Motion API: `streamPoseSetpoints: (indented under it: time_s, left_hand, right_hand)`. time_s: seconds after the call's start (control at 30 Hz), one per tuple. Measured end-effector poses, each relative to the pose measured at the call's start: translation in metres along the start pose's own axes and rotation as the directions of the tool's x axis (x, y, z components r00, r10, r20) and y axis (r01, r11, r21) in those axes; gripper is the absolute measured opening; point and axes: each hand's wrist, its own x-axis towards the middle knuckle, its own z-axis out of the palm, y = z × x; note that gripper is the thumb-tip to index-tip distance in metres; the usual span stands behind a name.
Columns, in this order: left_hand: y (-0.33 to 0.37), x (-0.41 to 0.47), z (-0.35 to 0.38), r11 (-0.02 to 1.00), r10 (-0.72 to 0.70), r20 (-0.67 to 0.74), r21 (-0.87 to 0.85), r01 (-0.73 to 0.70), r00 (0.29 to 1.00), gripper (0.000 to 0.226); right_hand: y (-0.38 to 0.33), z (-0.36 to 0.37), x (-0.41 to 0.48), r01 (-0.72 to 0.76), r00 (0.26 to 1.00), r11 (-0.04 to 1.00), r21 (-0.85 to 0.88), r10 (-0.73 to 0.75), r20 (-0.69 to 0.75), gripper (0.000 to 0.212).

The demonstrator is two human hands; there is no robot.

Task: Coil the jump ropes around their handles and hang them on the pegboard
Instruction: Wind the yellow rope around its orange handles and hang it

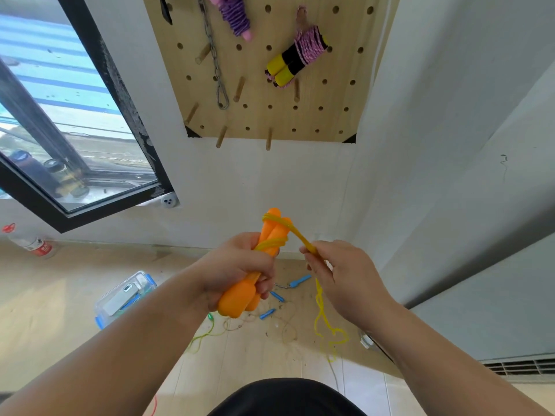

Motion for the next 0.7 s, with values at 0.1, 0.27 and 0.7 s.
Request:
streamPoseSetpoints:
  time_s: [0.1, 0.27, 0.7]
  left_hand:
    - [0.0, -0.002, -0.002, 0.986, 0.07, 0.146, -0.16, -0.047, 0.987, 0.033]
    - [0.001, -0.007, -0.004, 0.995, 0.031, 0.475, -0.097, 0.018, 0.88, 0.021]
    - [-0.006, 0.007, 0.01, 0.072, -0.401, 0.054, 0.997, -0.028, 0.915, 0.025]
  right_hand:
    - [0.0, 0.003, 0.002, -0.002, 0.999, 0.993, 0.115, -0.003, 0.042, 0.015]
    - [-0.004, 0.002, 0.007, 0.043, 0.961, 0.978, 0.205, -0.096, 0.259, 0.022]
    - [-0.021, -0.002, 0.067, 0.666, 0.694, 0.589, -0.458, -0.262, 0.671, 0.021]
